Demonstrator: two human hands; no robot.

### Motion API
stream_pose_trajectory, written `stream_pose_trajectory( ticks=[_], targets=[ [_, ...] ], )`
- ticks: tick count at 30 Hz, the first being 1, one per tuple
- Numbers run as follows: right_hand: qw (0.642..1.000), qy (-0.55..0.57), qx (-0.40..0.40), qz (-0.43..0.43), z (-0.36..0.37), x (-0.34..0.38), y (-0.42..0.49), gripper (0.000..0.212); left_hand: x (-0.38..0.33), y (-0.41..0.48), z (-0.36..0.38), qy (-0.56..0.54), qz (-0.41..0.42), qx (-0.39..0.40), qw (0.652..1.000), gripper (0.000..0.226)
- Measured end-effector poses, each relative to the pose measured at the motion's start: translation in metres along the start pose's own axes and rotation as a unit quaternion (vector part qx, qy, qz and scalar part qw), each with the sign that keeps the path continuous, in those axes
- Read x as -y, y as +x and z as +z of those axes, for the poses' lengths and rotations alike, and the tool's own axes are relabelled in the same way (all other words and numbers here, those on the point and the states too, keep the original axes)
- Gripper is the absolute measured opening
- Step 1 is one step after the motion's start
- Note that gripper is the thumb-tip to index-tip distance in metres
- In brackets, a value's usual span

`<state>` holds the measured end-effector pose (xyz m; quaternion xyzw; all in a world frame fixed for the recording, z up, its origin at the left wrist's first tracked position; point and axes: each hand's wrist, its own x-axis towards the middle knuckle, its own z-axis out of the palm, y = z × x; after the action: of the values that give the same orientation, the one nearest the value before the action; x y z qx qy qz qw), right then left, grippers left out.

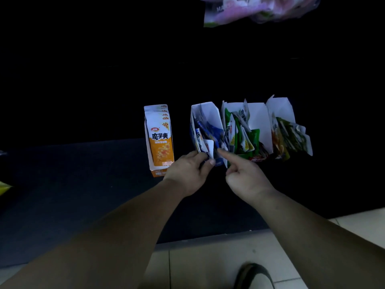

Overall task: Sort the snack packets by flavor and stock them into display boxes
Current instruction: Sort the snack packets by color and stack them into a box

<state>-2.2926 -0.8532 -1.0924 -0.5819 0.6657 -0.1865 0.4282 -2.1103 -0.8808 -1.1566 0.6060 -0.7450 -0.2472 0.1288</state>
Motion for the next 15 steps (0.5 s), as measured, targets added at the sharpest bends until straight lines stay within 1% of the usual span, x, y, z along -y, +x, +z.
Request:
stream_pose_trajectory(
  ticks=[1, 2, 4, 5, 6, 7, 9, 10, 12, 13, 15],
  targets=[
    [1.000, -0.016, -0.001, -0.009, -0.001, 0.003, -0.001, 0.071, 0.000, -0.003, -0.003, -0.016, 0.000, -0.003, 1.000, 0.049],
    [0.999, -0.036, -0.009, -0.026, -0.003, 0.007, -0.002, 0.061, -0.002, -0.008, -0.007, -0.025, -0.004, -0.005, 1.000, 0.047],
    [0.992, -0.081, -0.057, -0.083, -0.004, 0.017, -0.005, 0.030, -0.005, -0.026, -0.008, -0.030, -0.009, -0.008, 0.999, 0.045],
    [0.987, -0.096, -0.075, -0.108, -0.004, 0.023, -0.008, 0.021, -0.005, -0.037, -0.008, -0.035, -0.008, -0.010, 0.999, 0.043],
    [0.984, -0.101, -0.081, -0.125, -0.004, 0.028, -0.011, 0.019, -0.005, -0.050, -0.008, -0.044, -0.006, -0.012, 0.999, 0.041],
    [0.985, -0.095, -0.072, -0.124, -0.003, 0.033, -0.015, 0.019, -0.004, -0.063, -0.007, -0.051, -0.006, -0.013, 0.999, 0.039],
    [0.994, -0.049, -0.036, -0.089, 0.000, 0.041, -0.027, 0.024, 0.000, -0.089, -0.006, -0.058, -0.010, -0.003, 0.998, 0.036],
    [0.998, -0.016, -0.016, -0.059, 0.002, 0.042, -0.034, 0.027, 0.003, -0.103, -0.006, -0.058, -0.015, 0.004, 0.998, 0.036],
    [0.998, 0.052, 0.015, 0.018, 0.011, 0.038, -0.050, 0.031, 0.008, -0.128, -0.008, -0.063, -0.023, 0.016, 0.998, 0.045],
    [0.996, 0.075, 0.022, 0.049, 0.017, 0.036, -0.060, 0.037, 0.009, -0.140, -0.010, -0.070, -0.027, 0.023, 0.997, 0.050],
    [0.990, 0.107, 0.018, 0.092, 0.032, 0.030, -0.075, 0.053, 0.012, -0.164, -0.014, -0.069, -0.036, 0.041, 0.996, 0.051]
  ],
)
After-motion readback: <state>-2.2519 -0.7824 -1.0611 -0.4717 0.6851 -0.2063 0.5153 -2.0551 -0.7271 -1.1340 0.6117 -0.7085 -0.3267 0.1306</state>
